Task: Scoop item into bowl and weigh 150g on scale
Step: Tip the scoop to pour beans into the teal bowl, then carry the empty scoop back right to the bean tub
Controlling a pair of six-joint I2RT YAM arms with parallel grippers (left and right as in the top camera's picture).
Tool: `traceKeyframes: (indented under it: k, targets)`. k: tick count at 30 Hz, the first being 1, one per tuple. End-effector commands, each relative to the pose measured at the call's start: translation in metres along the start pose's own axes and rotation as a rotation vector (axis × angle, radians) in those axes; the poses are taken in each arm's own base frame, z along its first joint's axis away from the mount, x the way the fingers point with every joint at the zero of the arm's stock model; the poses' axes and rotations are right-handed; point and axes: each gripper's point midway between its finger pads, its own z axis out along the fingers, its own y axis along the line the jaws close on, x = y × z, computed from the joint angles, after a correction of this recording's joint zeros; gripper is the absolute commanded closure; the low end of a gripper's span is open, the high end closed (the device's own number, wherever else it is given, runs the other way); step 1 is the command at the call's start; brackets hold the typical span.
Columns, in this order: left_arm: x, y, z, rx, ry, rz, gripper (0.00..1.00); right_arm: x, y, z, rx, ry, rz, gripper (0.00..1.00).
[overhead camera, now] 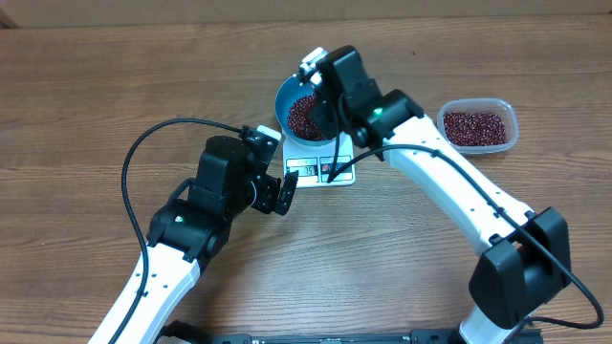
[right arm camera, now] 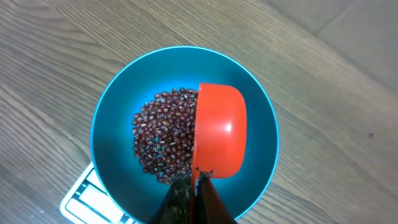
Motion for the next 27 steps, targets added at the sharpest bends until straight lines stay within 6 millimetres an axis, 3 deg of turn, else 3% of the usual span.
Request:
traceKeyframes:
  k: [1,7,17,27]
  targets:
    - [0.002,0.000,0.002,0.004,0.007,-0.014,0.00,-0.024,-0.015,-0.028,-0.111,-0.100,0.093,0.96]
    - [0.002,0.000,0.002,0.004,0.007,-0.014,0.00,-0.027,-0.024,-0.046,-0.304,-0.153,0.193,0.96]
    - [0.002,0.000,0.002,0.004,0.007,-0.014,0.01,-0.020,-0.057,-0.083,-0.545,-0.223,0.339,0.96]
    - [0.002,0.000,0.002,0.004,0.007,-0.014,0.00,0.002,-0.093,-0.095,-0.589,-0.214,0.474,0.96]
